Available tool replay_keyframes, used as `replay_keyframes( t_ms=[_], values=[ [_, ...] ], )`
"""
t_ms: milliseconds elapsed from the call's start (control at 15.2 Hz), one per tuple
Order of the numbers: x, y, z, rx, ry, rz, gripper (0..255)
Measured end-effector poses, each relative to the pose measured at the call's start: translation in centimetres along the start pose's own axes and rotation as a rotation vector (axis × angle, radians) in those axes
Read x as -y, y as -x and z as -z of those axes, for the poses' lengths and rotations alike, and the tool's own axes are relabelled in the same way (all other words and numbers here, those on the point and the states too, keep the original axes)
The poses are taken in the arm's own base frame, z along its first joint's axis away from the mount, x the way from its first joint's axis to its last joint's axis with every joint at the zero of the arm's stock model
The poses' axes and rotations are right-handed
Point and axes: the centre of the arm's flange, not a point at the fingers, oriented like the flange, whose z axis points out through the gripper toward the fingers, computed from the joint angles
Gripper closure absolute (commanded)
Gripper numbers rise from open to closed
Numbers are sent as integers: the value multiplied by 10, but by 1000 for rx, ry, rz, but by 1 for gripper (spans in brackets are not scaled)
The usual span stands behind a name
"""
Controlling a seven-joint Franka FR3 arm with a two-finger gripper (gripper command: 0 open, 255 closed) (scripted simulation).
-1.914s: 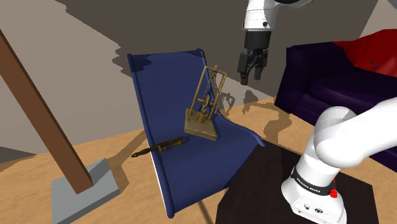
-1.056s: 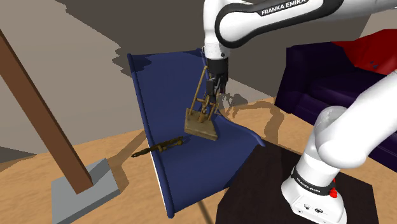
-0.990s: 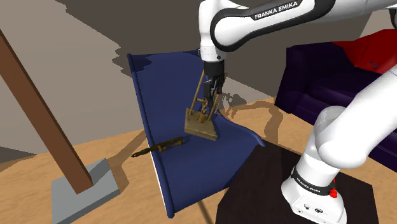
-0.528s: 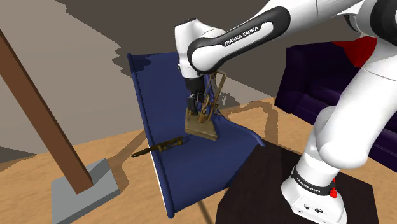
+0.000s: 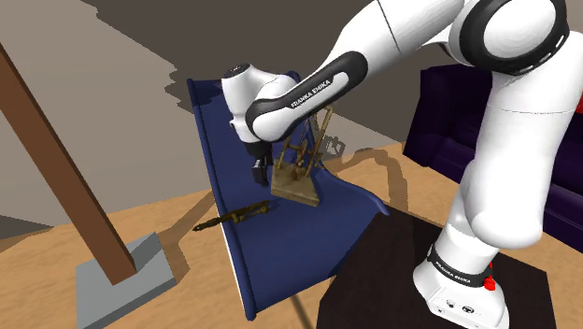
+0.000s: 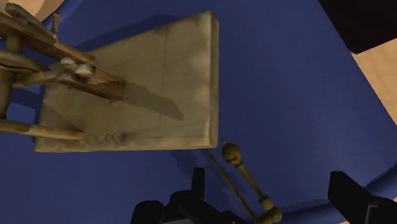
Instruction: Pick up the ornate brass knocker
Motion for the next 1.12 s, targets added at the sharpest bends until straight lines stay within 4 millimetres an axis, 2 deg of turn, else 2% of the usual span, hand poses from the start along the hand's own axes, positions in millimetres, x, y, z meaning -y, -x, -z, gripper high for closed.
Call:
replay_keyframes(
  t_ms=[330, 858, 1122],
  values=[
    [25, -55, -40, 1, 60, 123, 0],
    [70, -131, -100, 4, 155, 320, 0],
    [78, -143, -123, 5, 171, 351, 0]
  ],
)
